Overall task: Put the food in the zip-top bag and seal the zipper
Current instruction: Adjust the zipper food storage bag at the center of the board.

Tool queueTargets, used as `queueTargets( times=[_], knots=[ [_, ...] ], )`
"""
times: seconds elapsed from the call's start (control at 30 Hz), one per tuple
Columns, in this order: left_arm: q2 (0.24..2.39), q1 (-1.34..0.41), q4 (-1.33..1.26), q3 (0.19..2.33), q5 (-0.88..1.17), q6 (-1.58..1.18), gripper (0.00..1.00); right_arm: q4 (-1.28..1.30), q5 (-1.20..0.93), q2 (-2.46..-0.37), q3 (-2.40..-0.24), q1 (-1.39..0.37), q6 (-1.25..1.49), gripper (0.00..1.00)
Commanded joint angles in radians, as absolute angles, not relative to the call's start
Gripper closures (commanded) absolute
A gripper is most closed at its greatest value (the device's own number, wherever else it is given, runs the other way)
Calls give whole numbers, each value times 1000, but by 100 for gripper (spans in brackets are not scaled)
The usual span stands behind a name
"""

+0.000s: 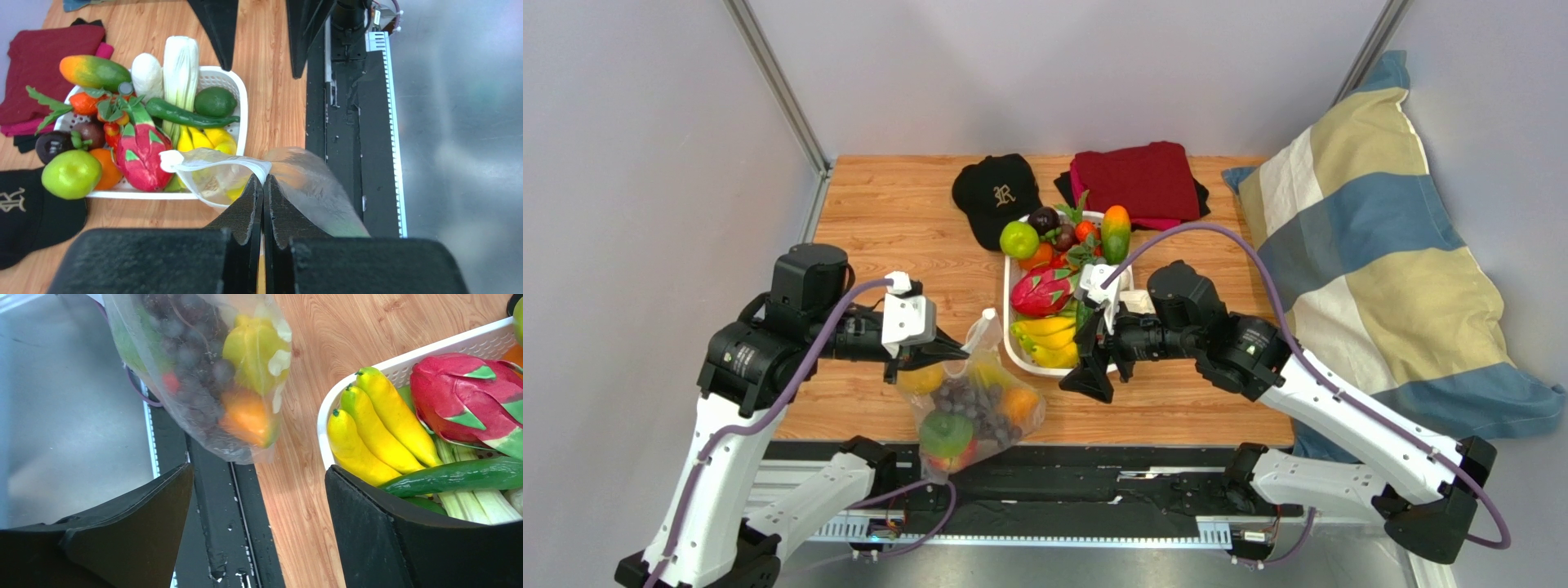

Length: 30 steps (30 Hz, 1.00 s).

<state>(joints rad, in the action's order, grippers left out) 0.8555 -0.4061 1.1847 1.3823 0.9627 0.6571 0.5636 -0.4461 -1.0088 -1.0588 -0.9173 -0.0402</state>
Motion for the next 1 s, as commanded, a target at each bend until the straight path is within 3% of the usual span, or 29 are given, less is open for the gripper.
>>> queueTargets(
  times=[0.0, 0.4, 0.67, 0.87, 0.97],
  knots=[
    [838, -452, 1095, 1315, 1035, 764, 100, 483, -429, -1040, -1046, -902, -130, 18],
    [828, -629, 1017, 1158, 966, 874, 100, 454, -555, -1146, -1071, -836, -213, 14],
    [841, -733, 1006, 1143, 910, 891, 100, 546, -776, -1198, -1136, -836, -239, 15],
    [835, -744, 994, 1132, 894, 890, 100, 588, -888, -1256, -1173, -838, -199, 21],
    [830, -742, 991, 1131, 890, 890, 100, 578, -903, -1270, -1175, -844, -190, 29]
  ],
)
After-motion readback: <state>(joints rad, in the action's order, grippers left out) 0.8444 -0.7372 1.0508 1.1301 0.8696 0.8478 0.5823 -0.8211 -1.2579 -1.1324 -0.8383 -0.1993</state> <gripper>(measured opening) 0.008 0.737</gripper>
